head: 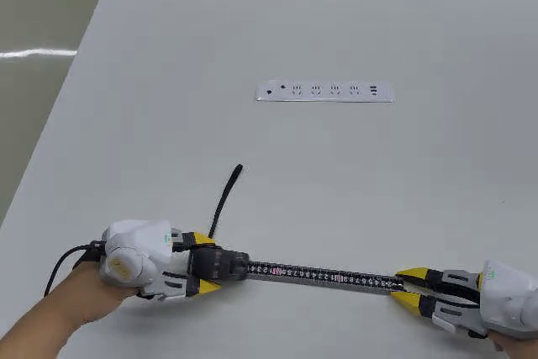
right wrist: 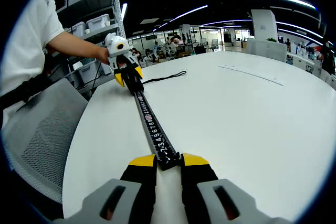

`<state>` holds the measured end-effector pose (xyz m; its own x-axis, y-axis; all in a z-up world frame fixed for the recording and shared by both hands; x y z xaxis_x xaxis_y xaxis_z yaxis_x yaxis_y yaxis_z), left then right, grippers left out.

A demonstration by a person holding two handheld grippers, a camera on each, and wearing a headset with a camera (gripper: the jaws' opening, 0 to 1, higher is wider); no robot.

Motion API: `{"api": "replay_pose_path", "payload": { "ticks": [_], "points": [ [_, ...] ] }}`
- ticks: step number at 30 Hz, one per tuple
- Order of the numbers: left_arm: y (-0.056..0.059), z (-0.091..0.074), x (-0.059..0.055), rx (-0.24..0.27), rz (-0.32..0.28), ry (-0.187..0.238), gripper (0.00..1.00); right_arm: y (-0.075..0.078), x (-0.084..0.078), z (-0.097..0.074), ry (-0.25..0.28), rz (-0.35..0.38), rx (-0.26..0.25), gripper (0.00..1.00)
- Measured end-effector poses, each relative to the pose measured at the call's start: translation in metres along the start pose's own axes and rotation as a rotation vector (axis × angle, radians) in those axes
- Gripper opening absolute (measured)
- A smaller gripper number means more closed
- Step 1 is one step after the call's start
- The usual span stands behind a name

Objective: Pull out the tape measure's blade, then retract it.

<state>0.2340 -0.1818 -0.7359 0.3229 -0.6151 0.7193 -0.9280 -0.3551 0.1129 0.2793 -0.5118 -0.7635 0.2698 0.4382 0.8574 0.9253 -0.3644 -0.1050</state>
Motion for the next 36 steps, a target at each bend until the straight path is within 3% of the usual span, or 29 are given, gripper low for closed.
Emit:
{"api": "replay_pose_path", "payload": {
  "ticks": [10, 21, 31, 36],
  "points": [
    [-0.0002, 0.0, -0.0023, 0.0, 0.007, -0.002, 0.37, -0.0019, -0.0014, -0.0006, 0.019, -0.03, 0.024, 0.16],
    [0.0004, -0.0007, -0.002, 0.003, 0.023, -0.007, 0.36, -0.0006, -0.0007, -0.0002, -0.001, -0.092, 0.069, 0.15],
    [0.0006, -0.0008, -0.0016, 0.011, 0.018, -0.003, 0.37, -0.0001, 0.0004, -0.0014, -0.004, -0.088, 0.059, 0.15],
    [0.0017, -0.0012, 0.0001, 0.046, -0.01, -0.01, 0.38, 0.0004, -0.0001, -0.0018, -0.004, -0.084, 0.053, 0.15]
  ]
}}
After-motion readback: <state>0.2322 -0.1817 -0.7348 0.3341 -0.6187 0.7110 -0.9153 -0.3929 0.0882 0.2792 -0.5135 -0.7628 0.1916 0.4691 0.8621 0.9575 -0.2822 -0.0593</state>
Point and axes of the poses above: the centre of the closed fingertips' face, and the gripper's own axes: z roughly forward along the fingers, y roughly to its right, x roughly out of its top, the point moved 4 cm from there along -z, roughly backward along the fingers, and after that the axes turned 7 degrees about -x, right-handed, at the moved point
